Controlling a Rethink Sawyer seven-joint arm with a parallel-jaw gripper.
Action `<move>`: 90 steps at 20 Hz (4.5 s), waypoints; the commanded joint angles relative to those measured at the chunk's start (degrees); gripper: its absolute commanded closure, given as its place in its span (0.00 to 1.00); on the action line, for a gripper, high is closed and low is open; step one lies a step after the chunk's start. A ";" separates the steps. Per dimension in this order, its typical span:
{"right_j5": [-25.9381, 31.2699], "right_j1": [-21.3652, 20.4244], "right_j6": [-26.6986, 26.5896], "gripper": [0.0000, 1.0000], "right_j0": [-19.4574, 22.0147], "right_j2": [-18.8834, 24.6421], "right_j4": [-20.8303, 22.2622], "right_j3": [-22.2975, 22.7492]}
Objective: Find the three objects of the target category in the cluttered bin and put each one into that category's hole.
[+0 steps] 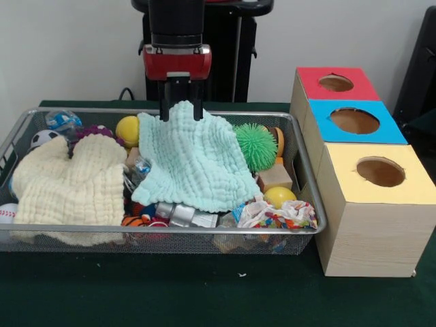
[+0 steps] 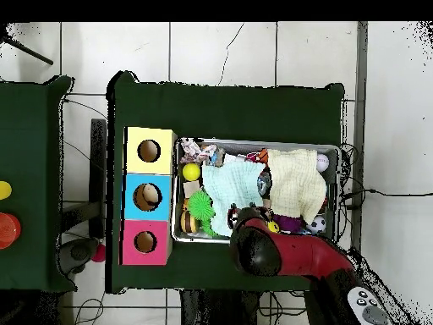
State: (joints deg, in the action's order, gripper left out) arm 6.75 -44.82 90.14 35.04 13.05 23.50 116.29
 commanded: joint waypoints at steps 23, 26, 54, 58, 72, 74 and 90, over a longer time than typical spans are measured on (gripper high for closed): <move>-13.84 13.85 6.91 0.00 -4.83 -5.06 2.95 -6.45; -15.36 15.76 6.23 0.00 -5.10 -5.78 3.08 -7.47; -25.84 26.62 5.82 0.00 -4.85 -8.95 8.65 -15.67; -27.19 28.58 5.85 0.00 -3.95 -8.20 9.61 -16.94; -13.12 16.96 7.39 1.00 2.33 2.54 9.23 -7.35; -8.17 10.48 8.75 1.00 5.57 8.46 6.16 -1.79; 1.30 -2.74 13.07 1.00 20.64 35.43 -14.96 13.96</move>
State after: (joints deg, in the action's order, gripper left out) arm 4.72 -43.71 90.17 54.96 37.41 14.17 125.54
